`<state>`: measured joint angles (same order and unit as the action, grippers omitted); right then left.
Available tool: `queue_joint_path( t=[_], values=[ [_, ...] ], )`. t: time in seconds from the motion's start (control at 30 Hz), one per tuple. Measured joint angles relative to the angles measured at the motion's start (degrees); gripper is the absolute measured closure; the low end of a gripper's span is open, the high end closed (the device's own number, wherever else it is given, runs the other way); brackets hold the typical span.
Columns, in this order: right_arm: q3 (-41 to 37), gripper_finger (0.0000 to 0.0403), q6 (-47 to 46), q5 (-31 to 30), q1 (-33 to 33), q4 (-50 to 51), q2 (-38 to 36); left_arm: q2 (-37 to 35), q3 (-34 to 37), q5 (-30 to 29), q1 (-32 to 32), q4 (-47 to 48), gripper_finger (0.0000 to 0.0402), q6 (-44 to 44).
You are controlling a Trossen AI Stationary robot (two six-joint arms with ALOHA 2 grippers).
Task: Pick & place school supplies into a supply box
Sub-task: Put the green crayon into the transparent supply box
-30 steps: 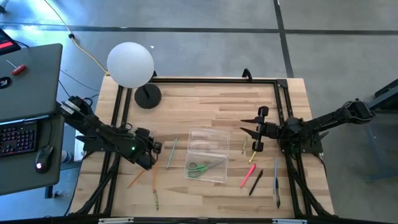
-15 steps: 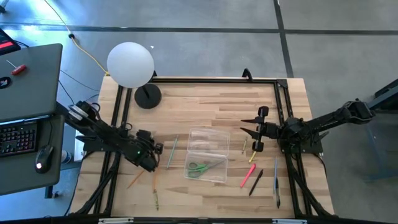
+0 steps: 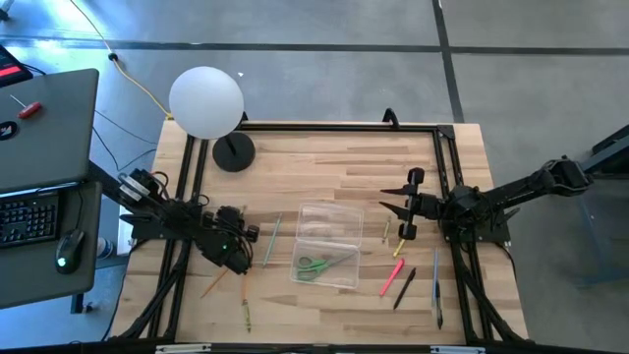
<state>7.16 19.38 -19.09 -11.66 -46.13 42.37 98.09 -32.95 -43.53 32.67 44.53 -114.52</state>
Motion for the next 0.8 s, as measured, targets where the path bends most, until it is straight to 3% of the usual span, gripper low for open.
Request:
queue_joint_path(
  t=[0.2, 0.3, 0.43, 0.53, 0.63, 0.73, 0.8],
  values=[
    [0.0, 0.0284, -0.1, 0.0, 0.0, 0.0, 0.0, -1.1, -1.7, -0.8, 0.0, 1.5, 0.0379, 0.4],
    [0.0, 0.0284, -1.4, 0.0, 0.0, 0.0, 0.0, -4.2, -5.5, -2.5, -0.1, 2.2, 0.0381, 6.0],
    [0.0, 0.0284, -2.6, 0.0, 0.0, 0.0, 0.0, -9.6, -12.1, -2.7, -0.1, 1.2, 0.0384, 25.1],
    [0.0, 0.0284, -2.6, 0.0, 0.0, 0.0, 0.0, -12.6, -17.7, 1.2, -0.1, -3.7, 0.0384, 42.3],
    [0.0, 0.0284, -2.6, 0.1, 0.0, 0.0, 0.0, -13.0, -21.8, 8.2, 0.0, -14.0, 0.0386, 60.5],
    [0.0, 0.0284, -2.7, 0.1, 0.0, 0.0, 0.0, -12.3, -23.9, 15.7, 0.0, -30.9, 0.0386, 78.7],
    [0.0, 0.0284, -2.8, 0.1, 0.0, 0.0, 0.0, -10.9, -23.9, 17.7, -0.2, -39.6, 0.0381, 87.7]
  ],
)
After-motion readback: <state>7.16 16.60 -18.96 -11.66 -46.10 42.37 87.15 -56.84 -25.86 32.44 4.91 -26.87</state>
